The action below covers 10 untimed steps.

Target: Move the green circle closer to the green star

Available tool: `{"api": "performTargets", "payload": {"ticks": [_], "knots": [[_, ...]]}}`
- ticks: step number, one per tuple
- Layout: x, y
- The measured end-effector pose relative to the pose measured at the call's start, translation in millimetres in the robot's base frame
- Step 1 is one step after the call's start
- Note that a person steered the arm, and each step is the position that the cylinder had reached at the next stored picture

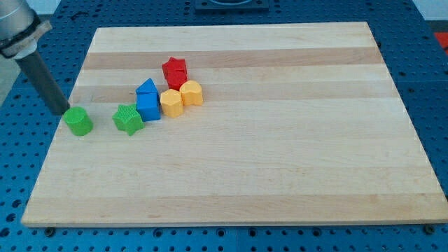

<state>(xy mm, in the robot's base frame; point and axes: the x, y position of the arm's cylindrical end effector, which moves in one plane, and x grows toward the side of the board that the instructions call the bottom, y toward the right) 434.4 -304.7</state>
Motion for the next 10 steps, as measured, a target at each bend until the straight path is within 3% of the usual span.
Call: {"api": "performTargets", "payload": {"ticks": [2,4,5,10], "knots": [[37,14],[37,37],[29,1],[-18,23]]}}
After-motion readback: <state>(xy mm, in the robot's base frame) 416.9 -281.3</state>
